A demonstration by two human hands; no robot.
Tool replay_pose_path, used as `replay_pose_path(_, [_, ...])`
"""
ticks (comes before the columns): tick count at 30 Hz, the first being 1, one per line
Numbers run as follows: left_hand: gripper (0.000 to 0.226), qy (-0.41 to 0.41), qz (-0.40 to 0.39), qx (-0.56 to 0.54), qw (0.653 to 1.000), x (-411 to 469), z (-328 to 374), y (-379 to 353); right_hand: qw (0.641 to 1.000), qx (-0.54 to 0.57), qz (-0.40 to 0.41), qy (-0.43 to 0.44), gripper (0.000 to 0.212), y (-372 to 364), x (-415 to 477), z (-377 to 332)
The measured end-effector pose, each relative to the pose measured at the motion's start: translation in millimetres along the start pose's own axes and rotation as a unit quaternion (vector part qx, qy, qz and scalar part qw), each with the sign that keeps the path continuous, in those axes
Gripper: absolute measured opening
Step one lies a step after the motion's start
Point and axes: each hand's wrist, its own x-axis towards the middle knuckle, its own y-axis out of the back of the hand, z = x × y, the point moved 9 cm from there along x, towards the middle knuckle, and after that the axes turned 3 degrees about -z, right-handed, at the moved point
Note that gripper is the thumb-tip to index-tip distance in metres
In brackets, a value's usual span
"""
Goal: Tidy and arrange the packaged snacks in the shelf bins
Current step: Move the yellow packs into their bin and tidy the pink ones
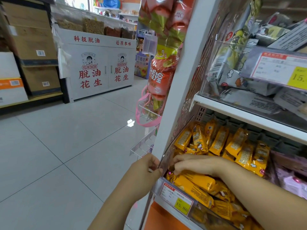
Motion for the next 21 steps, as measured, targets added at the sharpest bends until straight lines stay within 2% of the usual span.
replay_pose_path(7, [0.003, -0.007, -0.002, 0.005, 1.0, 0, 3, 0, 1.0, -0.017, -0.023, 0.005, 0.035, -4, 0, 0])
replay_pose_path(12, [0.003, -0.004, -0.004, -0.005, 1.0, 0, 2, 1, 0.999, 0.002, -0.024, 0.021, 0.076, 0, -9, -3])
replay_pose_path(13, [0.004, -0.003, -0.006, -0.006, 1.0, 0, 2, 0, 0.999, 0.002, -0.025, 0.027, 0.079, 1, -11, -5])
replay_pose_path(19, [0.011, -0.03, 0.029, 0.008, 0.999, -6, 12, 10, 0.997, -0.021, 0.04, 0.063, 0.07, 19, -16, -12])
replay_pose_path(21, [0.013, -0.048, -0.009, -0.008, 0.999, -10, 20, 2, 0.996, -0.041, 0.034, 0.065, 0.06, 15, -12, -10])
